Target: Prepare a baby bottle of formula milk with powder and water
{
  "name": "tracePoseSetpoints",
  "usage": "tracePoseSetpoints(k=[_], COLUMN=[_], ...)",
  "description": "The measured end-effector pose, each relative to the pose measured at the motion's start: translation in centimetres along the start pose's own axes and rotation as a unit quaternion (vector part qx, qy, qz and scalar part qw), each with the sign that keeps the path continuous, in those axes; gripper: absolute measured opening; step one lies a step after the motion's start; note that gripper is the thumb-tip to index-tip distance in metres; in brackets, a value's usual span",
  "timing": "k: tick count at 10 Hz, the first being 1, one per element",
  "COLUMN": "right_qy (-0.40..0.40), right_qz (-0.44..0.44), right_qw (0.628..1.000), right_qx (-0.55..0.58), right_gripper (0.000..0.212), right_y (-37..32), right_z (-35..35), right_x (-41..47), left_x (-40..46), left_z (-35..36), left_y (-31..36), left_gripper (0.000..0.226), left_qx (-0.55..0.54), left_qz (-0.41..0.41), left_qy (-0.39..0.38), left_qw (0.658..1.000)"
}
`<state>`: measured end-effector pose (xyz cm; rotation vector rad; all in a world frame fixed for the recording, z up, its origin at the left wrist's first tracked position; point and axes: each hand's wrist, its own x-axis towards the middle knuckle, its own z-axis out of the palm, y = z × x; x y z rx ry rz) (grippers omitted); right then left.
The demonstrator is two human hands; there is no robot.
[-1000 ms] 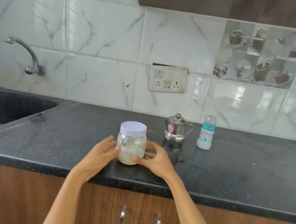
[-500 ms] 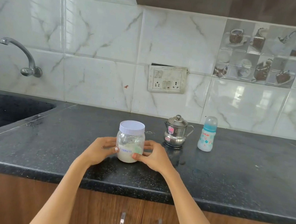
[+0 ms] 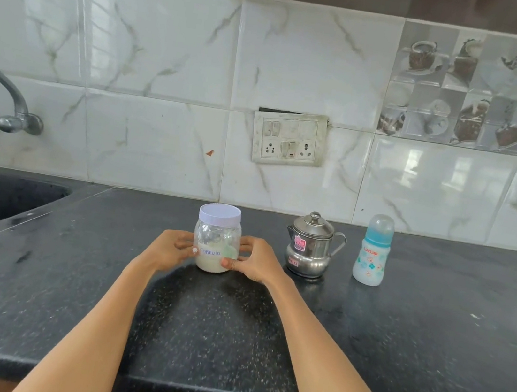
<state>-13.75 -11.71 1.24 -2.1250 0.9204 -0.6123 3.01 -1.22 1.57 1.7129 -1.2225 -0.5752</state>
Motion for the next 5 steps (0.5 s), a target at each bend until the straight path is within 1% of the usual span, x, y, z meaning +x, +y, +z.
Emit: tracePoseSetpoints(k=[1,2,3,4,5], right_qy=[0.010,0.008,0.007,-0.004,-0.030], right_qz=[0.000,-0.009,-0.010,-0.003,0.010], right_qw=[1.000,1.000,1.000,1.000,0.999], right_qx=[0.024,0.016,0.011,0.008,0.037], right_gripper=[0.075,0.077,0.073,0.076,0.094], right_y=[1.1,1.6,1.8,1.8,1.7], right_z=[0.5,0.3,0.3,0.3,0.5], right_x=[1.9,2.9,3.3,3.0,2.2], left_x=[1.8,2.9,3.5,3.3,2.8], left_z=[0.0,0.0,0.1,0.2,1.1], left_y=[-0.7,-1.4,-1.8,-1.9,-2.2], left_gripper=[0.039,0.037,0.034,0.035,0.049], left_qx=[-0.004,-0.007,-0.006,-0.009,-0.039], left_qz=[0.004,0.010,0.022,0.011,-0.028], left_qy=[0.005,0.012,0.014,0.005,0.076], left_qw=[1.000,1.000,1.000,1.000,0.996])
